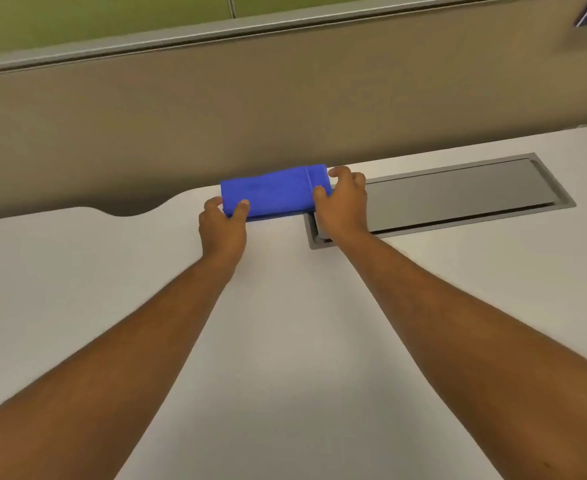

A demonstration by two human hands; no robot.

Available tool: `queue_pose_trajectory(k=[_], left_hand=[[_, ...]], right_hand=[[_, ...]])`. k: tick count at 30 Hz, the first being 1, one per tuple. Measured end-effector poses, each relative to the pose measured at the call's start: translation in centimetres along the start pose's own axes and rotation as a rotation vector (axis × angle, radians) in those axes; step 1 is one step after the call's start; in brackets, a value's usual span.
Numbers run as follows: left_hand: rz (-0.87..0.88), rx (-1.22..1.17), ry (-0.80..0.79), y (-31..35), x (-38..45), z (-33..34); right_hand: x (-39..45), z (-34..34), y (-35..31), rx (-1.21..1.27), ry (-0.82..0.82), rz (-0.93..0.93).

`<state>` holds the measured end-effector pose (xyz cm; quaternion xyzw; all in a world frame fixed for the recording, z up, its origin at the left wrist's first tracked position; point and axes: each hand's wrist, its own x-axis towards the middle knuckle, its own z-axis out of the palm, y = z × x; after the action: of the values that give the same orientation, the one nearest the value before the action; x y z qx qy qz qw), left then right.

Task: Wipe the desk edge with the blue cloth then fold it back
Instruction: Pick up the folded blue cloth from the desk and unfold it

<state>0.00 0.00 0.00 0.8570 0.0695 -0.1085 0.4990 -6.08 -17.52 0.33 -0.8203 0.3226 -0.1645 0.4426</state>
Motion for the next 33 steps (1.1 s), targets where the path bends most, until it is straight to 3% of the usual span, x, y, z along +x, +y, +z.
queue_pose_trajectory(k=[5,11,18,23,25,28,33], left_hand=[[-0.197,-0.064,0.014,0.6,3.1,1.1],[-0.455,-0.446,-0.134,1.8,2.2,-0.5],[-0.265,-0.766,-0.235,-0.5,-6.5,-7.3],[-0.215,-0.823,-0.254,-3.4,-15.2,-13.3],[-0.175,-0.777,-0.268,-4.4,-18.9,-15.7],[-0.111,-0.721,-0.328,-6.0,-24.2,-19.5],[-0.051,-0.662,-0.289,-9.3,-30.2,-26.4]], right_hand=[[2.1,1.6,0.4,0.126,-0.07,0.188],[1.2,0.6,0.3,0.315,-0.132,0.284],[-7.1,-2.8,-1.0,0.342,-0.236,0.216],[-17.8,-5.0,-4.1,0.127,-0.203,-0.093],[-23.0,-5.1,-6.4,0.164,-0.372,-0.202],[-30.3,-4.4,-9.1,0.246,-0.617,-0.203],[-39.6,-2.3,-12.5,0.35,-0.668,-0.125]])
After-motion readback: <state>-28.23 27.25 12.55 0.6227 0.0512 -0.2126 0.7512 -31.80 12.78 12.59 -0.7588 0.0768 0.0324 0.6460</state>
